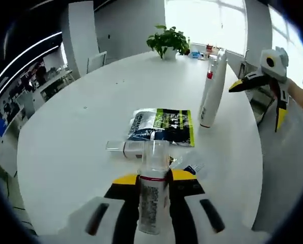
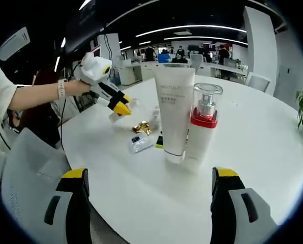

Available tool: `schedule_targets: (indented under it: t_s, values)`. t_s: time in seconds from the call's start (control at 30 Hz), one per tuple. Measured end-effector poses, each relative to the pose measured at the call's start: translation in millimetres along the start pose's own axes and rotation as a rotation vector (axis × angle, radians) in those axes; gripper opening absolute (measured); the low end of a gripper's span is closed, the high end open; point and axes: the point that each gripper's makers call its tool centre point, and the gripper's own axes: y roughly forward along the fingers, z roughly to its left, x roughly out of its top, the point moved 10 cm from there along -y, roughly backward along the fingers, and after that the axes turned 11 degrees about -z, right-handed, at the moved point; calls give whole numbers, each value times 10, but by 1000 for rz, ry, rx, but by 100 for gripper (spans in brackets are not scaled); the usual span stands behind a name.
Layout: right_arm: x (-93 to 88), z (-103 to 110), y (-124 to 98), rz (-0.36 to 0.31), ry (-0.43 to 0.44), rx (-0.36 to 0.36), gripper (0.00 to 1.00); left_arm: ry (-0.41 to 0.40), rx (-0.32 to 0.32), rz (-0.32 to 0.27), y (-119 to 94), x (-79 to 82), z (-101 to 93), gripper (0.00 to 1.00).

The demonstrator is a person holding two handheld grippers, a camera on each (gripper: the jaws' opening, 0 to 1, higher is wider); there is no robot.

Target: Arrange the skincare products in the storage area until every visible bottle or jar stands upright without overlapping.

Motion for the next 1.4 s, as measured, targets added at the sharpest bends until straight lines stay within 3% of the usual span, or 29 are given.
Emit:
schedule_targets:
  t_s: [0.33,0.53,0.87,1.07,1.4]
  values:
    - [-42,39,25,16,9,26,100,-26,-59,-86,15,197,-461,16]
    - [-48,44,13,19,17,33,100,-25,-98,-128,39,295,-629,16]
    - [-56,34,-34,16,27,27,100,-43,-154,-184,122,309,-594,16]
    - [-6,6,-63,-14,45,17,100,-51,-182,-214,184,374,-858,16]
    - [42,-48,-107,-56,93,13,99,-99,-190,-249,262,321,-996,16]
